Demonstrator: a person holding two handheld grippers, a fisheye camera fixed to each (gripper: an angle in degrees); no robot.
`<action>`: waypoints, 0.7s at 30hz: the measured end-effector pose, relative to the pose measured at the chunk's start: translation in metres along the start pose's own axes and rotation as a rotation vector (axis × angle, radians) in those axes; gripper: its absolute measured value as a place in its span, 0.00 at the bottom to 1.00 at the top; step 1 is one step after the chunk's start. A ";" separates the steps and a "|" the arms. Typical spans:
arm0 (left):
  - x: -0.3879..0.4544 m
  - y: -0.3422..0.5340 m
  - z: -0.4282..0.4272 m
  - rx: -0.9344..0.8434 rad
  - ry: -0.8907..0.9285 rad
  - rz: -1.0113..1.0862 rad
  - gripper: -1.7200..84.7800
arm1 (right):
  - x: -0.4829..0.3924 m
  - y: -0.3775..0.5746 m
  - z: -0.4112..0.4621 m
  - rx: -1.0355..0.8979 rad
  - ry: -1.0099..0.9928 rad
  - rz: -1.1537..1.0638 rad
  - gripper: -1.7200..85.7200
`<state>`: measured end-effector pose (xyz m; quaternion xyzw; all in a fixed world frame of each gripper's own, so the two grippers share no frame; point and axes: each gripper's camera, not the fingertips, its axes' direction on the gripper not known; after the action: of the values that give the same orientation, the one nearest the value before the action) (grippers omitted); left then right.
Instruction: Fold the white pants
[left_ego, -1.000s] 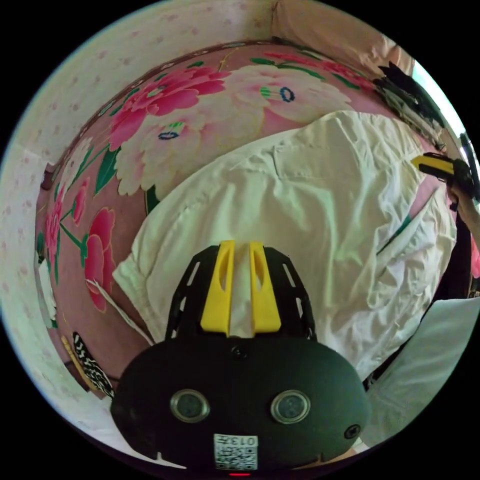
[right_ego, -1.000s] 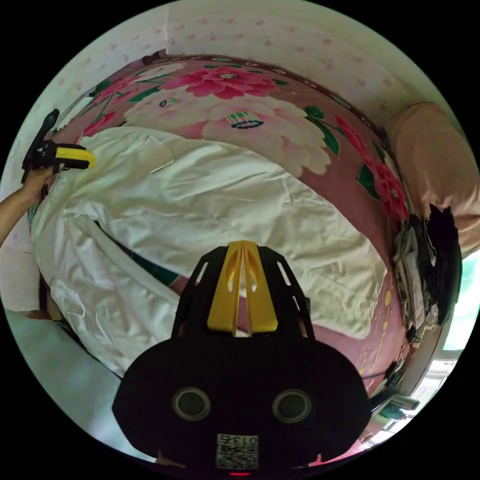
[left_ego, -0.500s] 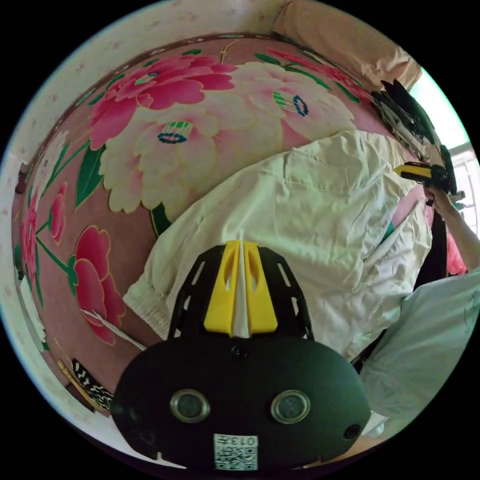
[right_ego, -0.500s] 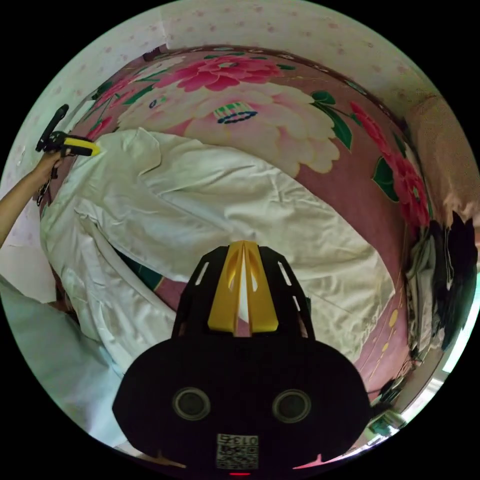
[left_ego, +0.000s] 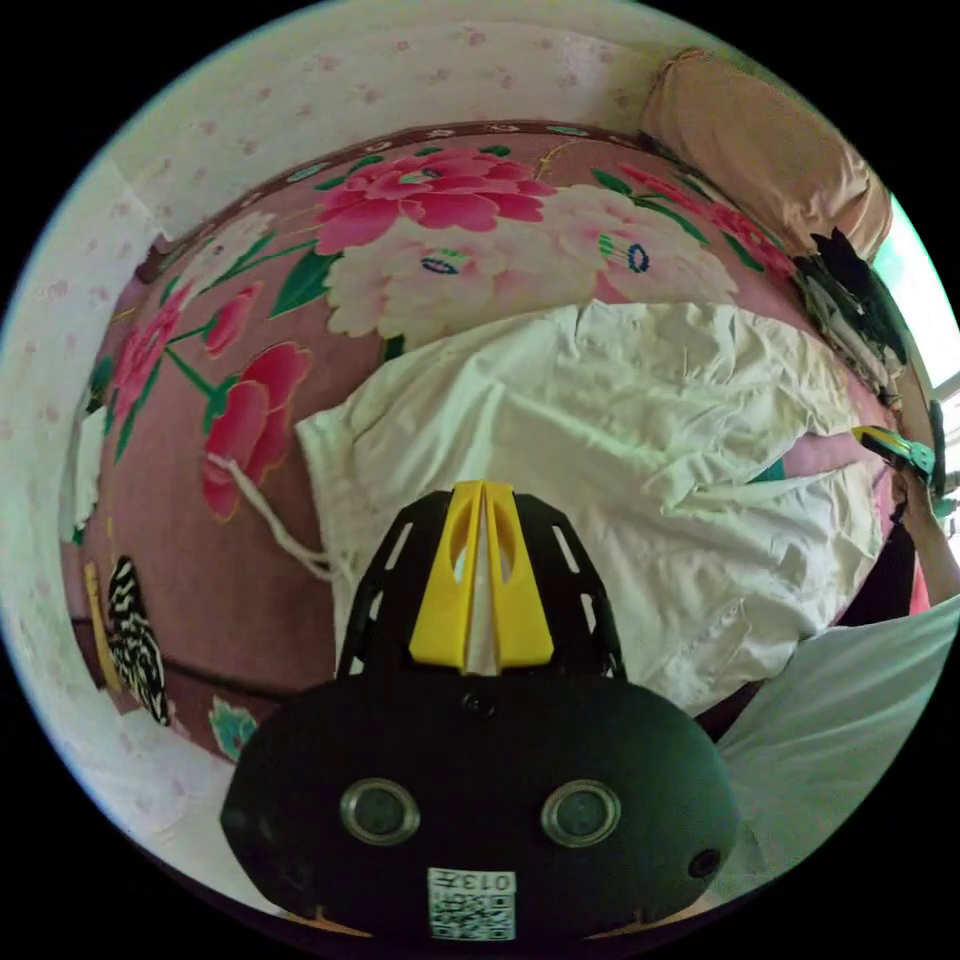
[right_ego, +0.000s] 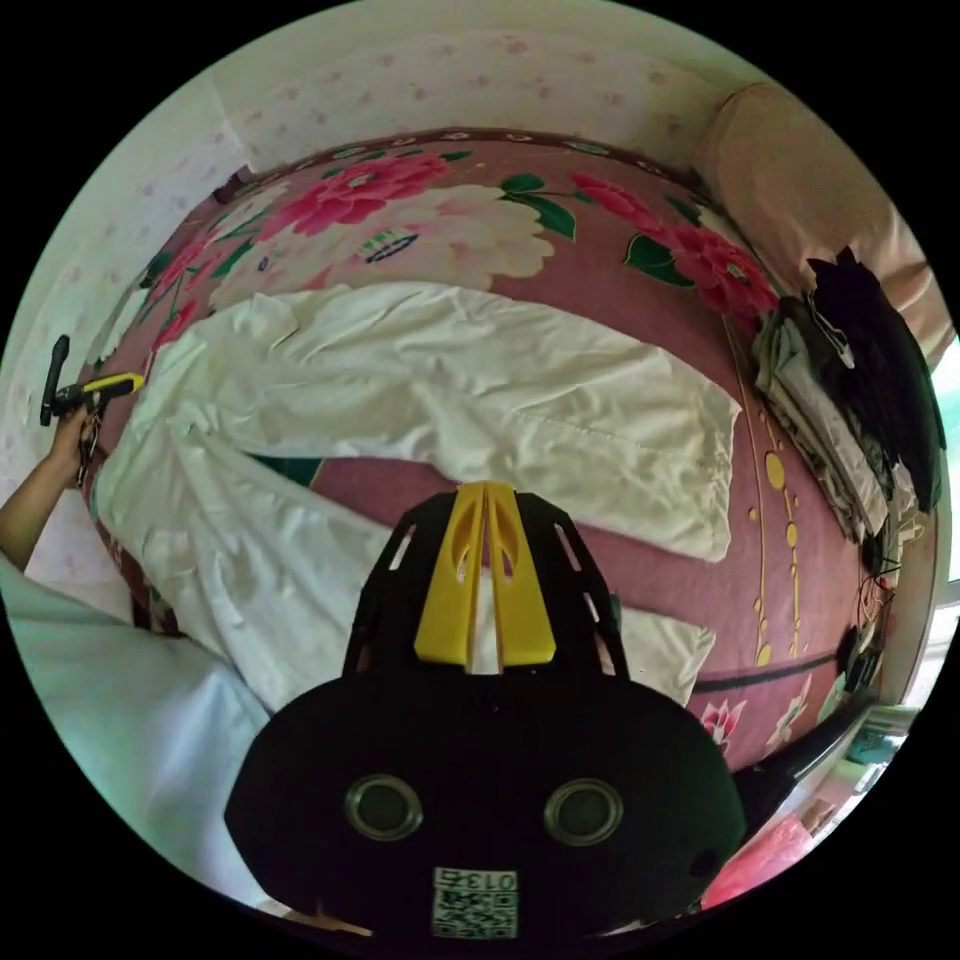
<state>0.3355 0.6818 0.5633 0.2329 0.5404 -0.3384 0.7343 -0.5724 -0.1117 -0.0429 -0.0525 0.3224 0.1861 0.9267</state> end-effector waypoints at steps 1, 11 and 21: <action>0.002 0.020 -0.006 0.008 -0.005 -0.023 0.02 | -0.010 0.023 0.001 -0.021 0.009 -0.023 0.02; 0.044 0.099 0.045 -0.116 -0.122 0.079 0.02 | -0.028 0.185 0.075 -0.202 0.203 -0.050 0.02; 0.021 0.114 0.009 -0.072 -0.007 0.023 0.02 | 0.065 0.291 0.065 -0.042 0.280 0.429 0.02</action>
<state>0.4311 0.7457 0.5434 0.2115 0.5468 -0.3113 0.7479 -0.5982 0.1915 -0.0253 -0.0274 0.4474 0.3759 0.8111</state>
